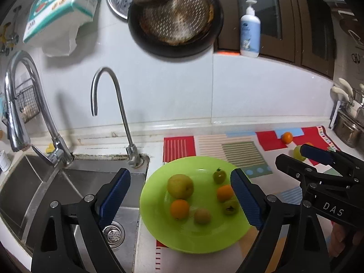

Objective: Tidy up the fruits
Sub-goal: 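Move both open tools back toward the remaining fruits on the cloth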

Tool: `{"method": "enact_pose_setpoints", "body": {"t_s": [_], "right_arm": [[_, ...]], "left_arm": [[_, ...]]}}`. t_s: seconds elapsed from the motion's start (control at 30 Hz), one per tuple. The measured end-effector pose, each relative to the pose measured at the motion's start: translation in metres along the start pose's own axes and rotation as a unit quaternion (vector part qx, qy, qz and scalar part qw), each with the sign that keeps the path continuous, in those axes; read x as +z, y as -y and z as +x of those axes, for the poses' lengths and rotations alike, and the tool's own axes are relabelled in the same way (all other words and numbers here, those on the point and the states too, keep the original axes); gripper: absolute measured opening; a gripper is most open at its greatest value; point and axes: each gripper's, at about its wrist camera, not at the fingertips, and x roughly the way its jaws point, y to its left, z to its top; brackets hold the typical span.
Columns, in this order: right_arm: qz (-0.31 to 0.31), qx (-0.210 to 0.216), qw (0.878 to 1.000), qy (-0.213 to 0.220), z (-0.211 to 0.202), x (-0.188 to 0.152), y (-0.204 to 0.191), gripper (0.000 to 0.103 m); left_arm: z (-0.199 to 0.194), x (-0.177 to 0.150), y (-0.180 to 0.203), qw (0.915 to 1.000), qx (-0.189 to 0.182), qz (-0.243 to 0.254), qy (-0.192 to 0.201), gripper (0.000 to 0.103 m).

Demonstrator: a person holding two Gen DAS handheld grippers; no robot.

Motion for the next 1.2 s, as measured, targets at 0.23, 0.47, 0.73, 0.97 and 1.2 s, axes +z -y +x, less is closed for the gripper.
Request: {"method": "enact_pose_setpoints", "body": {"t_s": [0.23, 0.47, 0.73, 0.97, 1.2], "right_arm": [[0.003, -0.014, 1.000, 0.028, -0.037, -0.004, 0.013, 0.069], [0.005, -0.029, 0.999, 0.044, -0.065, -0.008, 0.031, 0.069], [0.005, -0.046, 0.997, 0.056, -0.095, -0.012, 0.065, 0.069], [-0.001, -0.057, 0.996, 0.063, -0.115, -0.013, 0.095, 0.069], [-0.002, -0.067, 0.995, 0.069, -0.131, -0.014, 0.129, 0.069]], "left_arm": [[-0.025, 0.001, 0.020, 0.9997, 0.003, 0.010, 0.022, 0.097], [-0.043, 0.004, 0.046, 0.9993, -0.003, 0.012, 0.036, 0.098], [-0.057, 0.007, 0.087, 0.9984, -0.015, 0.021, 0.051, 0.100], [-0.062, 0.010, 0.123, 0.9977, -0.026, 0.024, 0.057, 0.101], [-0.062, 0.012, 0.157, 0.9973, -0.037, 0.023, 0.060, 0.101]]}}
